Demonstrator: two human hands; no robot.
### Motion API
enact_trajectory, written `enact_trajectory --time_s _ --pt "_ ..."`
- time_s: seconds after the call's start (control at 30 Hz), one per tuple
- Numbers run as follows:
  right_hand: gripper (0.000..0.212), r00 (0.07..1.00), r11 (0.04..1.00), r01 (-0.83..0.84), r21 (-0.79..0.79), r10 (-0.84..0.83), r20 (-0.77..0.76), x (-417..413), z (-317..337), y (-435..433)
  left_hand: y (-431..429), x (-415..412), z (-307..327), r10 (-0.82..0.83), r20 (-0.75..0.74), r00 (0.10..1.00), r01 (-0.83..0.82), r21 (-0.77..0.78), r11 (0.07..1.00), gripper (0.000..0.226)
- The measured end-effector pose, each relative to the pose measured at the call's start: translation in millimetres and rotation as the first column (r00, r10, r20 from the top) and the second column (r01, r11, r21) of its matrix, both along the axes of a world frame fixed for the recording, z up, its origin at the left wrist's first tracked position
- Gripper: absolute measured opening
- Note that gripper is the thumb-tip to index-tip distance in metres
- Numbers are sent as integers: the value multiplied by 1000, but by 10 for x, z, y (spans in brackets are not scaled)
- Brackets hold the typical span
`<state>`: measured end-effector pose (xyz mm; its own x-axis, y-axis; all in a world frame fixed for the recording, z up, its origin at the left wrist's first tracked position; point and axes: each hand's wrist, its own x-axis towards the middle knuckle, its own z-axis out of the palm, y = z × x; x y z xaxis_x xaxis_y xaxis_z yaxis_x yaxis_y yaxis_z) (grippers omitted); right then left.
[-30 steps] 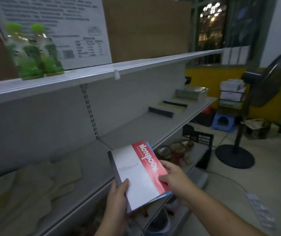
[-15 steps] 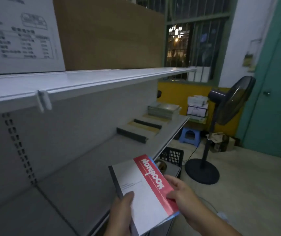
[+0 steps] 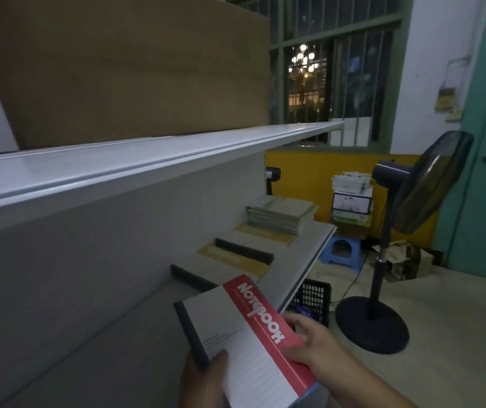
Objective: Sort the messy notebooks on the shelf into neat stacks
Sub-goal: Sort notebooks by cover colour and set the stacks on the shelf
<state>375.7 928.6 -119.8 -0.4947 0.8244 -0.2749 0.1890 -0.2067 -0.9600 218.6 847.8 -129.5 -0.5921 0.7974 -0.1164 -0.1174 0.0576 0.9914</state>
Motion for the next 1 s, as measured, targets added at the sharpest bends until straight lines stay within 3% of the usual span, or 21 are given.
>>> enact_trajectory --time_s 0.2,0.37,0.5,0.6,0.7,0.73,0.8,0.83,1.0 --pt "38 991 996 -80 38 84 -101 -104 60 1110 971 70 110 197 7 980 -197 3 980 32" --pt "37 981 979 -187 80 190 -30 -277 120 1816 1584 -107 99 334 131 933 -312 -163 936 24" --pt "38 972 940 -229 254 206 114 -538 121 2212 1664 -203 153 353 130 927 -328 -181 927 20" --pt "31 951 904 -295 309 245 190 -765 146 2444 1689 -241 242 307 7 952 -304 -124 945 23" --pt "30 934 841 -343 418 256 250 -1014 106 2556 1705 -312 123 216 -134 967 -231 -106 967 48" --pt "33 912 792 -383 476 244 329 -1086 66 2549 1689 -327 27 178 -295 939 -215 -96 972 61" --pt "40 830 661 -499 560 179 529 -1180 -62 2467 1669 -339 -226 85 -643 761 -239 -155 959 101" --pt "41 799 604 -534 591 133 586 -1204 -137 2431 1666 -355 -365 56 -707 705 -269 -193 943 113" --pt "44 834 522 -494 696 58 548 -1205 -258 2394 1675 -437 -643 40 -726 687 -319 -251 914 112"
